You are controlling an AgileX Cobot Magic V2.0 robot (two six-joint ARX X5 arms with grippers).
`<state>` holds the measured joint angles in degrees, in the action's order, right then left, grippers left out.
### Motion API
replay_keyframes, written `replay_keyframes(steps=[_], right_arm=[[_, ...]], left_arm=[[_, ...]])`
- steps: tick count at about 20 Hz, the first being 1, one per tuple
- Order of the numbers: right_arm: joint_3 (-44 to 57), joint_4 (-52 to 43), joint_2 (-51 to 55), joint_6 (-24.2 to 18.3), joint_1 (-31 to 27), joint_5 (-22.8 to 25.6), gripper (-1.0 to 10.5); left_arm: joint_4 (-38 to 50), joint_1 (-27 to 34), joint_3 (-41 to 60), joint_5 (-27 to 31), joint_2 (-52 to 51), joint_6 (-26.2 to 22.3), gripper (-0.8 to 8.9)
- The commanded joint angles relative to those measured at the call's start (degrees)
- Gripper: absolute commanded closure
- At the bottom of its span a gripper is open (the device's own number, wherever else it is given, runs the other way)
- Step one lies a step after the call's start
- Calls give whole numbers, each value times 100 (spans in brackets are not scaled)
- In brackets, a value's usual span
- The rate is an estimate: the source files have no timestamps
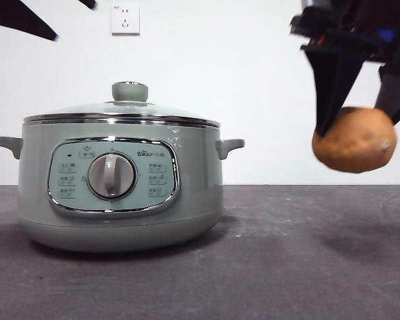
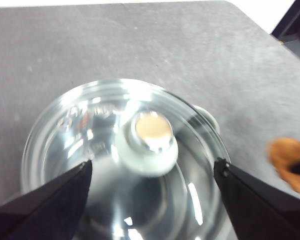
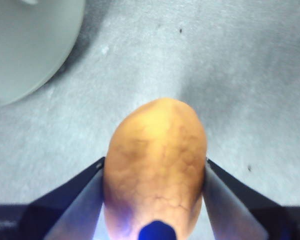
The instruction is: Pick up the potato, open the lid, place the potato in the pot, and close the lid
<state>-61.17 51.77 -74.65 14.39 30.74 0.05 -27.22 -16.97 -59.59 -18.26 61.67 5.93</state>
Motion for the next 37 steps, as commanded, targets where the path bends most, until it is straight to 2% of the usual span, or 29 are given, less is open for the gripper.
replay_keyframes(steps=[1, 4, 9, 15, 16, 18, 20, 28, 33, 37], right_arm=[[-9, 122, 131, 55, 4, 13, 958], [-9, 188, 227, 55, 4, 13, 956], [-9, 192, 229, 55, 4, 13, 946], [-9, 190, 229, 52, 4, 15, 946], [-9, 190, 229, 52, 4, 15, 946], [-9, 190, 229, 52, 4, 35, 946], [-9, 190, 229, 55, 4, 33, 946], [-9, 87, 232, 61, 4, 28, 946], [-11, -385, 232, 76, 17, -20, 949], [-208, -820, 219, 74, 227, -24, 952]], left_arm=[[413, -315, -17, 365, 334, 55, 405], [970, -627, -26, 721, 822, 50, 405], [1329, -944, -48, 1217, 1464, 13, 406], [1357, -973, -48, 1329, 1893, 4, 413], [1373, -981, -48, 1366, 1893, 0, 466], [1432, -1023, -48, 1360, 1893, -24, 685], [1432, -1040, -48, 1360, 1893, -175, 829], [1436, -1082, -55, 1379, 1613, -260, 822], [1375, -1082, -57, 1421, 603, -299, 822], [975, -1082, -57, 1843, -514, -457, 822]])
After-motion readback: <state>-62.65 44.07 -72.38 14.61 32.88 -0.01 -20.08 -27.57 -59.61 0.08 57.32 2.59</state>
